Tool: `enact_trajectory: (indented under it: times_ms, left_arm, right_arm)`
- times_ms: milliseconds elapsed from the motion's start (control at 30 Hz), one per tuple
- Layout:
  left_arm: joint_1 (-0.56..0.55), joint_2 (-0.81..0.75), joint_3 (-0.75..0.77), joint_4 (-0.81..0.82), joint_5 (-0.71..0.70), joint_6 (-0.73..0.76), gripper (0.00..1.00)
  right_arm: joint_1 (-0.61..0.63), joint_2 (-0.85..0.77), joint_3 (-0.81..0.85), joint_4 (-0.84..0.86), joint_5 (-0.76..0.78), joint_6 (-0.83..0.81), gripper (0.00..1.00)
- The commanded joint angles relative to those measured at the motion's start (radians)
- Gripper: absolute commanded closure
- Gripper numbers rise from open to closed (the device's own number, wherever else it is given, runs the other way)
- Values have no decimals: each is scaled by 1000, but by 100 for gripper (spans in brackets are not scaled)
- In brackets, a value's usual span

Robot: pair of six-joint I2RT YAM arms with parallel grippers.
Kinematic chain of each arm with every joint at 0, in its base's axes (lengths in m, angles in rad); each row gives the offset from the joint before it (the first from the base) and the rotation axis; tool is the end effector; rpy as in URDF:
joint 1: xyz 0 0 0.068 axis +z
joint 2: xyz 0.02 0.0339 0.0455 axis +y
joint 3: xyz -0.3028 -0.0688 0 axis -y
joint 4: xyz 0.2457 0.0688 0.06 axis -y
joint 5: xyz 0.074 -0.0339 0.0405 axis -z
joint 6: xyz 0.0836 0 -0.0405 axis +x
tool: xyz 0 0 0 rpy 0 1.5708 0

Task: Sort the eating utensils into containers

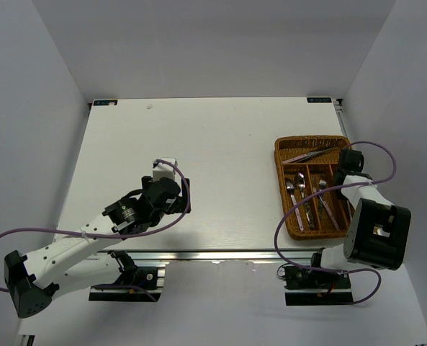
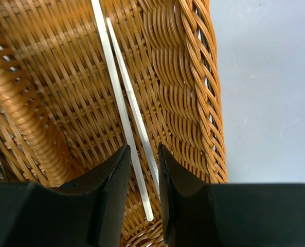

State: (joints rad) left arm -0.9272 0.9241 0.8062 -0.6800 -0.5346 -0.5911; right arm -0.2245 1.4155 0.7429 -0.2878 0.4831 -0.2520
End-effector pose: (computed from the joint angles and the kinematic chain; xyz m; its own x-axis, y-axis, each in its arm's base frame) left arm 0.1484 -0.1268 0.2814 -0.6213 0.0292 -0.7830 0.1549 0.9842 -0.0862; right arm 0.2717 -0.1019 0.1852 -0.8875 -0.0238 -0.4602 0.2431 0.8242 -0.5115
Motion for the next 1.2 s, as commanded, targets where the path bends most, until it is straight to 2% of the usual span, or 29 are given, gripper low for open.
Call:
enact_trajectory:
  times_ms: [0, 133, 267, 300, 333, 733, 1167]
  left_arm:
    - [-7, -14, -1, 5, -8, -3, 2]
    - [-13, -21, -2, 2, -15, -4, 2]
    - [-15, -21, -1, 2, -16, -3, 2]
    - [-15, -18, 1, 2, -15, -3, 2]
    - [-15, -16, -1, 2, -13, -1, 2]
    - [-16, -8, -1, 2, -15, -1, 2]
    - [-15, 15, -1, 7, -7, 2, 2]
  right_arm:
    - [-6, 20, -13, -1, 14, -10, 66]
    - [-6, 57, -1, -4, 8, -12, 68]
    - [-6, 85, 35, -14, 25, -20, 88]
    - [-4, 88, 42, -17, 28, -18, 98]
    - [-6, 86, 50, -19, 22, -16, 100]
    - [-6, 85, 136, -4, -11, 8, 100]
    - [-9, 43, 142, 21, -20, 2, 100]
